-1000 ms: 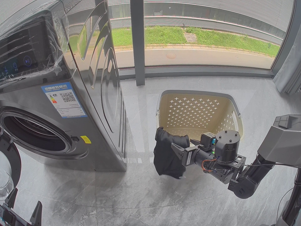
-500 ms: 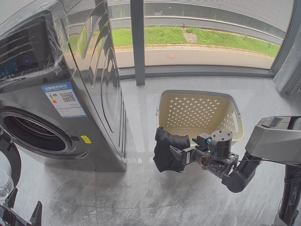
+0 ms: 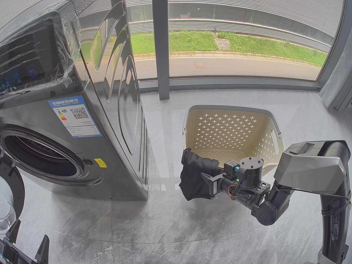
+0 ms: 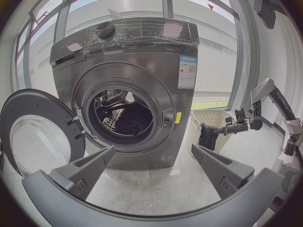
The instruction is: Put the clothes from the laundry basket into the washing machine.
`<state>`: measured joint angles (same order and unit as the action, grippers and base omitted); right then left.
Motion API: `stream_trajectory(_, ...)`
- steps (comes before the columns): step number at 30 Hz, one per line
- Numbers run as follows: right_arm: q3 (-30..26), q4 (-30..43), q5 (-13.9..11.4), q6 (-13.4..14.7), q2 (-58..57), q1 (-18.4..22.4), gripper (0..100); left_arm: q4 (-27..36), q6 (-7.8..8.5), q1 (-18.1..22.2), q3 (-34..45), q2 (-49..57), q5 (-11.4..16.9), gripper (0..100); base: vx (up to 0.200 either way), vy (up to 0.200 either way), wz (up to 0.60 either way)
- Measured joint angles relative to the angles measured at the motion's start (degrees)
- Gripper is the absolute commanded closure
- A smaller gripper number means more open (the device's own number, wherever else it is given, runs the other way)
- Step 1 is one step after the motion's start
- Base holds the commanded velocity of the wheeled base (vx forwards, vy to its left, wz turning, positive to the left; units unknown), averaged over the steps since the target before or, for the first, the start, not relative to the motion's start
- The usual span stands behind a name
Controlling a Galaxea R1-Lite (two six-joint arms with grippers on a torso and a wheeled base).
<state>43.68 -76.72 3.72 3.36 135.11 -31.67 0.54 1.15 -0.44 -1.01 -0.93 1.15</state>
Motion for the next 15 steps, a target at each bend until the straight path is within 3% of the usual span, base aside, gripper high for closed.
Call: stream_trajectory(15, -4.3, -2.3, -0.1, -0.1, -1.7, -0.7, 100, 0.0, 0.00, 0.0, 0.0, 0.0, 0.0, 0, 0.000, 0.000, 0.00)
